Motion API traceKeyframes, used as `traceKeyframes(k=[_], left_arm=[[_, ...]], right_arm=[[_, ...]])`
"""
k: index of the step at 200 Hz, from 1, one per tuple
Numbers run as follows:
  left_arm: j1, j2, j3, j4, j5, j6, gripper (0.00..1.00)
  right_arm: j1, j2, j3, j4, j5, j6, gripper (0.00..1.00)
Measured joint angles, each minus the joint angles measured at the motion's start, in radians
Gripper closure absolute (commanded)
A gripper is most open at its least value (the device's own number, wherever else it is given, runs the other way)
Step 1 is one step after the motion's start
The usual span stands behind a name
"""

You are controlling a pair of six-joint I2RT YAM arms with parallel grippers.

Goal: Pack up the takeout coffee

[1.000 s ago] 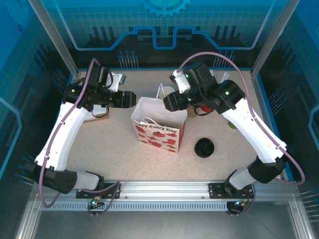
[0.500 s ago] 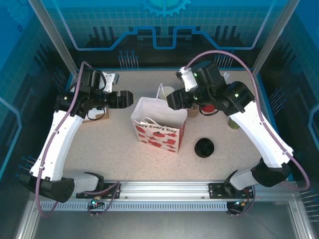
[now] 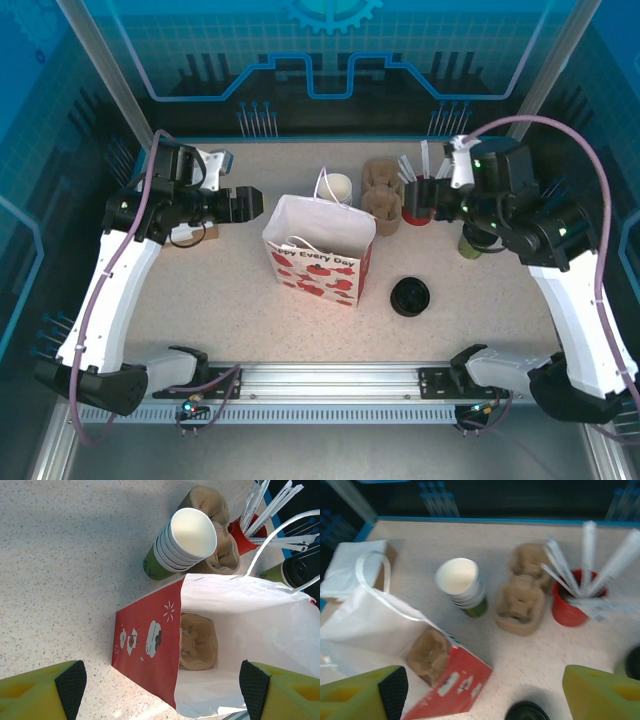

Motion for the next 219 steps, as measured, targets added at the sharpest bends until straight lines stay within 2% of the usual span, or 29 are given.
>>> traceKeyframes(k=[48, 71, 94, 128, 158, 219], left_arm=[[0.0, -0.008, -0.027, 0.0, 0.004, -0.016, 0.17], [0.0, -0.008, -0.027, 0.0, 0.008, -0.027, 0.17], [0.0, -0.008, -0.033, 0.002, 0.008, -0.031, 0.16], [0.001, -0.006, -0.042, 0.003, 0.008, -0.035, 0.11], [0.001, -0.005, -0.051, 0.005, 0.008, -0.034, 0.11], [0.001, -0.006, -0.076, 0.023, 0.01, -0.034, 0.1]], right_arm=[[-0.228, -0.084, -0.169, -0.078, 0.032, 0.009, 0.05], [-0.265, -0.079, -0.204, -0.102, 0.031, 0.012, 0.0], [-0.404, -0.105, -0.338, -0.072, 0.008, 0.003, 0.0], [-0.478, -0.074, -0.5, -0.034, 0.004, -0.016, 0.0], [-0.536, -0.061, -0.615, 0.044, -0.003, -0.043, 0.0], [-0.644, 0.084, -0.684, 0.198, -0.037, -0.104, 0.0]])
